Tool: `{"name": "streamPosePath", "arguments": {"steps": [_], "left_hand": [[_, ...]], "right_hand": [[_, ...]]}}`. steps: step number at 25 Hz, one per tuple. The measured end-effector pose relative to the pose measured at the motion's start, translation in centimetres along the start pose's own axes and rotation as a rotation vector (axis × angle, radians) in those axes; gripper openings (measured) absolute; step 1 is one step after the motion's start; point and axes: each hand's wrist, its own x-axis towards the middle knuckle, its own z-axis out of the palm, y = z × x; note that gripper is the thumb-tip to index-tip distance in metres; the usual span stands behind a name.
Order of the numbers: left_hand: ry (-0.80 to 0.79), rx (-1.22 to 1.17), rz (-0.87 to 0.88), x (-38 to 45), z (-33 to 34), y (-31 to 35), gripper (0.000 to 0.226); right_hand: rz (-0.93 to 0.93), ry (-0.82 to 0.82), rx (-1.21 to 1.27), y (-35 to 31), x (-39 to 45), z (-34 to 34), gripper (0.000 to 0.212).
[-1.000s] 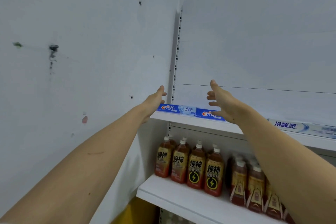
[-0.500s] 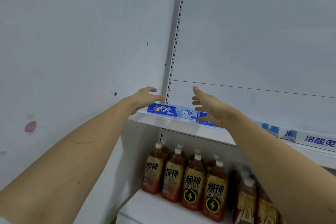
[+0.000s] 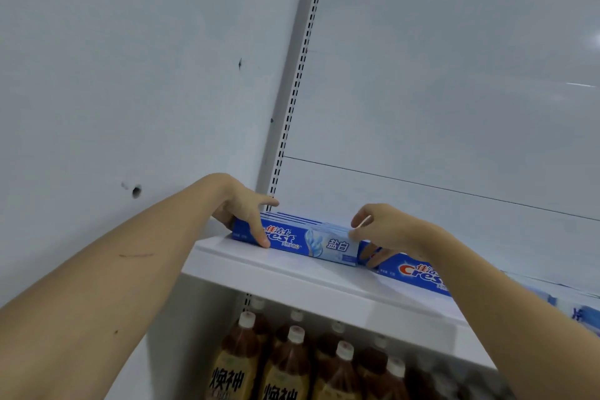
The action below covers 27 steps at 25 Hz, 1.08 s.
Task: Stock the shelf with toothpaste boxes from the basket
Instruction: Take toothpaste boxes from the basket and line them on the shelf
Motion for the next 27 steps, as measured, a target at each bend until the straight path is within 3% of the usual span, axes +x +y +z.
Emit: {"name": "streamPosePath", "arguments": {"steps": [3, 10, 16, 20, 27], "left_hand": [[-0.028, 0.019, -0.031, 1.6, -0.9, 0.2, 0.109], [-0.026, 0.094, -0.058, 4.1, -2.0, 0.4, 0.103], [-0.035, 0.185, -0.090, 6.8, -2.3, 0.7, 0.099], [-0.056, 0.250, -0.101, 7.7, -2.8, 1.1, 0.084], [-0.104, 0.251, -0.112, 8.6, -2.8, 1.4, 0.076]], "right_hand": [[-0.041, -0.115, -0.196, -0.8, 1.3, 0.5, 0.043], [-0.061, -0.183, -0.352, -2.2, 3.4, 0.9, 0.047], [-0.034, -0.163, -0.656, -3.2, 5.2, 1.1, 0.058], [0.020, -0.151, -0.901, -3.6, 6.0, 0.4, 0.076], [0.139, -0.204, -0.929, -1.6, 6.4, -1.3, 0.065]]}}
